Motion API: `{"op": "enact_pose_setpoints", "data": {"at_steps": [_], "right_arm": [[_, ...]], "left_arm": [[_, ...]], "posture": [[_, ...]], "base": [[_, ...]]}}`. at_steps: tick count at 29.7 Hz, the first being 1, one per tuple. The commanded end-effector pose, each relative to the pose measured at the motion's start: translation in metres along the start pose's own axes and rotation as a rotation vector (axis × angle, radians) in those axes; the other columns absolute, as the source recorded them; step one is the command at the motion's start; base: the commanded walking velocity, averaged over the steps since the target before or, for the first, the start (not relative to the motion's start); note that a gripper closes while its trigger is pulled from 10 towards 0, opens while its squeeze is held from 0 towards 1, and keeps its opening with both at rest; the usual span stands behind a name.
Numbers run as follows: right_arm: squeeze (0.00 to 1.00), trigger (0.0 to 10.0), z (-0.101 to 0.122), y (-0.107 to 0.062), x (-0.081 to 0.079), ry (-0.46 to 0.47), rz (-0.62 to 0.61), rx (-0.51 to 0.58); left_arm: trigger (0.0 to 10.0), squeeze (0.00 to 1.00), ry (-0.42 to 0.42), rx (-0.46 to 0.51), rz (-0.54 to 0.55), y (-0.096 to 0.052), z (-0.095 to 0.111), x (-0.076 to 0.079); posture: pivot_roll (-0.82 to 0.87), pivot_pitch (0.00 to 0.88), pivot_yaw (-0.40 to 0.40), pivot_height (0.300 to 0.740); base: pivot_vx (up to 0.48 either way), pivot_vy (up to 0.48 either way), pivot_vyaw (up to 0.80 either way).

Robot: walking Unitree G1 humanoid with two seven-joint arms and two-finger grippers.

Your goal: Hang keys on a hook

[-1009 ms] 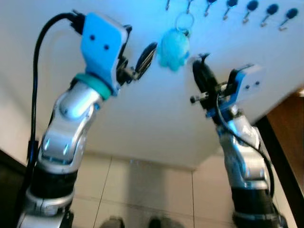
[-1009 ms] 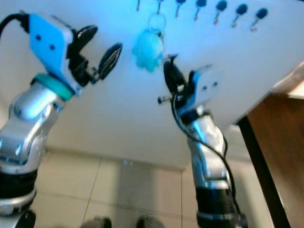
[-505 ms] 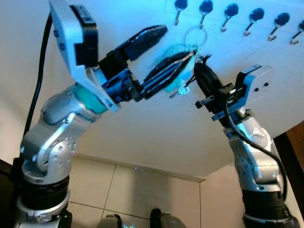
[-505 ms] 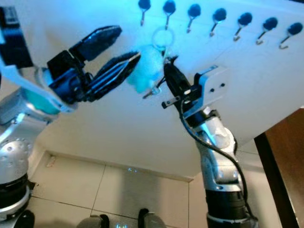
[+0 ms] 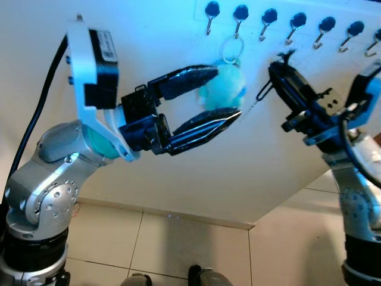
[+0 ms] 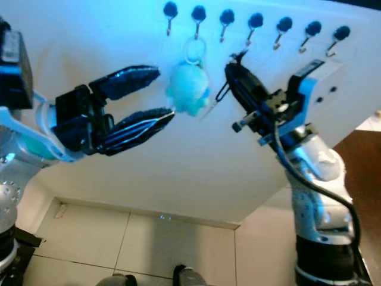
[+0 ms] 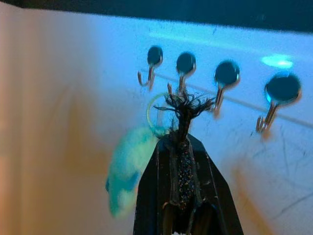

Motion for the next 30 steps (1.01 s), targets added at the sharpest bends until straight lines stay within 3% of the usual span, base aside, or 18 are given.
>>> {"op": "enact_pose_setpoints", "data": {"at_steps": [1, 3, 8, 11, 19, 30], "right_arm": [[0.0, 10.0, 0.001, -0.009, 0.006, -0.029, 0.001, -0.039], [0.0, 10.0, 0.007, -0.013, 0.018, -0.06, -0.029, -0.045], [0.0, 10.0, 0.011, -0.013, 0.023, -0.073, -0.05, -0.04], [0.0, 10.0, 0.028, -0.005, 0.042, -0.13, -0.122, 0.029], [0.0, 10.0, 0.039, 0.011, 0.044, -0.13, -0.144, 0.123], [0.0, 10.0, 0.036, 0.022, 0.043, -0.107, -0.116, 0.145]], "left_arm": [[10.0, 0.0, 0.002, -0.03, 0.017, -0.003, -0.006, 0.0], [10.0, 0.0, -0.008, -0.045, 0.033, -0.005, -0.01, 0.0], [10.0, 0.0, -0.013, -0.05, 0.036, -0.006, -0.011, -0.001], [10.0, 0.0, -0.013, -0.057, 0.052, -0.007, -0.011, -0.002], [10.0, 0.0, -0.012, -0.058, 0.061, -0.007, -0.01, -0.003], [10.0, 0.0, -0.02, -0.056, 0.065, -0.007, -0.009, -0.003]], "posture": [[-0.04, 0.093, 0.027, 0.74], [-0.04, 0.094, 0.029, 0.74], [-0.04, 0.094, 0.032, 0.74], [-0.03, 0.098, 0.043, 0.74], [-0.02, 0.101, 0.058, 0.74], [-0.01, 0.103, 0.067, 0.74]], "base": [[0.0, 0.0, 0.0], [0.0, 0.0, 0.0], [0.0, 0.0, 0.0], [0.0, 0.0, 0.0], [0.0, 0.0, 0.0], [0.0, 0.0, 0.0]]}}
Point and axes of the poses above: a point about 5 cm out from each wrist's last joint towards the gripper, its own y axis pointing out of the wrist towards the gripper, its own z axis along the axis of the wrist's last joint, x = y × z, the point moved 2 cm from there along y, pointing out of the wrist towards the gripper, and after that the axes turned 12 degrees about y, right-handed, at the moved point
